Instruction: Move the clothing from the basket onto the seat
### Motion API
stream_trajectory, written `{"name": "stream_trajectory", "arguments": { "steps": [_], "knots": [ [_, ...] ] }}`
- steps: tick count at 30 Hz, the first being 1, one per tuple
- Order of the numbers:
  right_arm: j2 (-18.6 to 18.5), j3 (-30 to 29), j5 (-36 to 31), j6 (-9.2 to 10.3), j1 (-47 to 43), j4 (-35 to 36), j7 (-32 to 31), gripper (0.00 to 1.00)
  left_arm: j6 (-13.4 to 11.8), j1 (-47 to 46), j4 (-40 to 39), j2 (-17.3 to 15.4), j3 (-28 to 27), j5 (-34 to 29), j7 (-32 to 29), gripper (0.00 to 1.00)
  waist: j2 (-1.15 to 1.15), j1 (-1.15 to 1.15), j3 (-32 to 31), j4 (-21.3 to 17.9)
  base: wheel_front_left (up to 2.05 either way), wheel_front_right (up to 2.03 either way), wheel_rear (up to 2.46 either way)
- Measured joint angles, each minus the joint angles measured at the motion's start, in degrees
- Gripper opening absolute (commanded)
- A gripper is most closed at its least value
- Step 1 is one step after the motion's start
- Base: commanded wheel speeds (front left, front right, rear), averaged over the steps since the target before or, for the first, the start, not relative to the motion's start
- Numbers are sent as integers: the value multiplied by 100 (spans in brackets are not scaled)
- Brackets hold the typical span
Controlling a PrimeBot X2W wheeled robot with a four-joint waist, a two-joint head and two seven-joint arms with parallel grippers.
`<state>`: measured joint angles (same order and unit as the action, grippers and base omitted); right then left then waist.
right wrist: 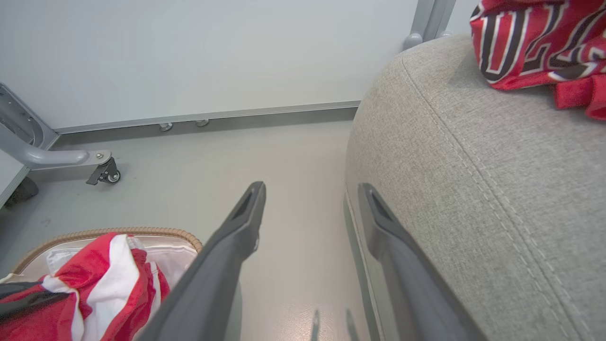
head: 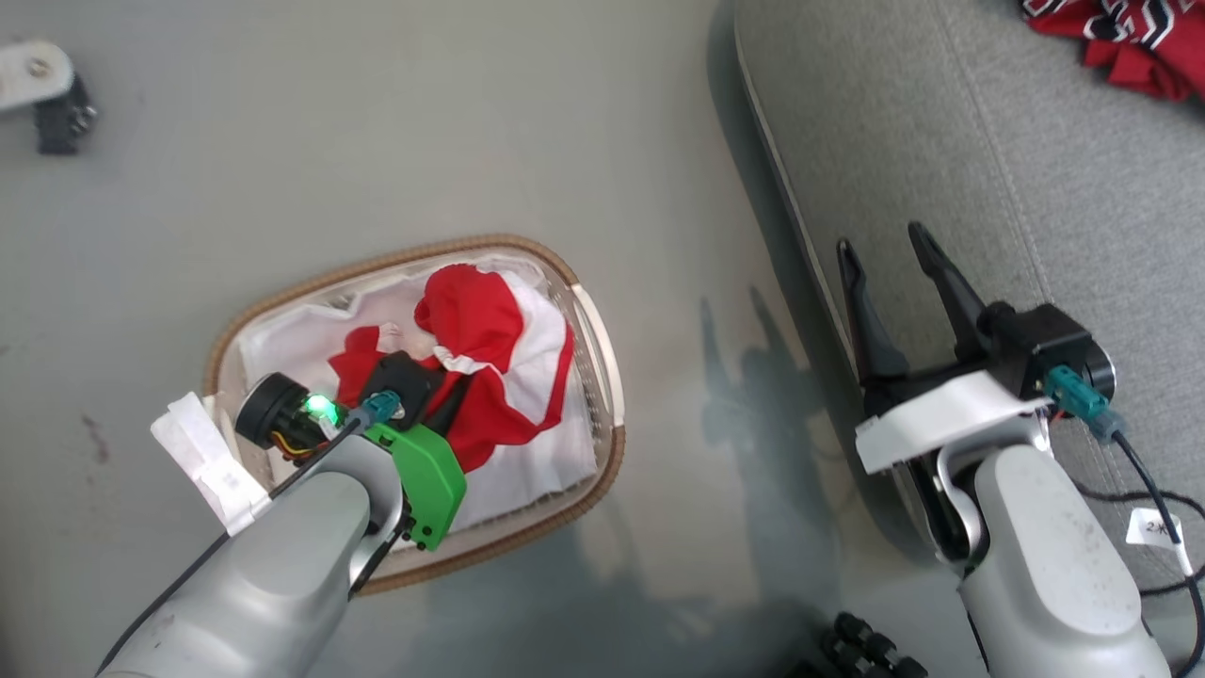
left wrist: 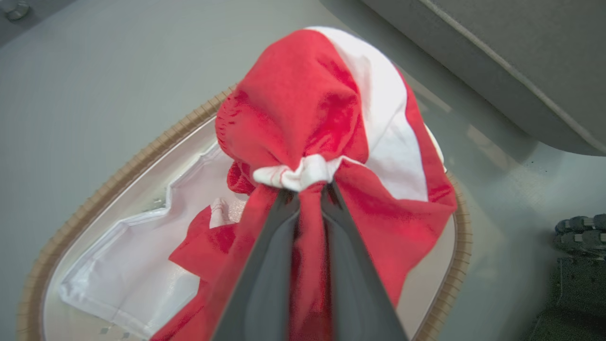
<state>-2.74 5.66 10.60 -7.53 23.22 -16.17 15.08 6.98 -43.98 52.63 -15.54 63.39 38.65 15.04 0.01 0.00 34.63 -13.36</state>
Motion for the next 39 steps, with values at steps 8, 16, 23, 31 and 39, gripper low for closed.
{"name": "stream_trajectory", "arguments": {
  "steps": [8, 16, 23, 31, 39],
  "knots": [
    [-1, -96, -242, 0, -615, -196, 0, 100, -10, 176, -1037, -349, -205, -669, 0, 0, 0, 0, -973, 275, 0, 0, 0],
    [-1, -53, -356, 0, -1100, -348, 0, 100, 10, 11, -1879, -504, -187, -1090, 0, 0, 0, 0, -1936, 467, 0, 0, 0],
    [-2, 52, -409, 0, -1291, -411, 0, 100, 40, -552, -2360, -550, 107, -1272, -9, 0, 0, 0, -2705, 603, 0, 0, 0],
    [-4, 375, -406, 0, -1293, -382, 0, 100, 51, -1534, -2841, -580, 281, -1228, -169, 0, 0, 0, -3317, 751, 0, 0, 0],
    [-2, 1100, -250, 1, -1005, -276, 0, 100, 52, -2049, -3029, -491, 347, -1155, -240, 0, 0, 0, -3470, 858, 0, 0, 0]
  ]
}}
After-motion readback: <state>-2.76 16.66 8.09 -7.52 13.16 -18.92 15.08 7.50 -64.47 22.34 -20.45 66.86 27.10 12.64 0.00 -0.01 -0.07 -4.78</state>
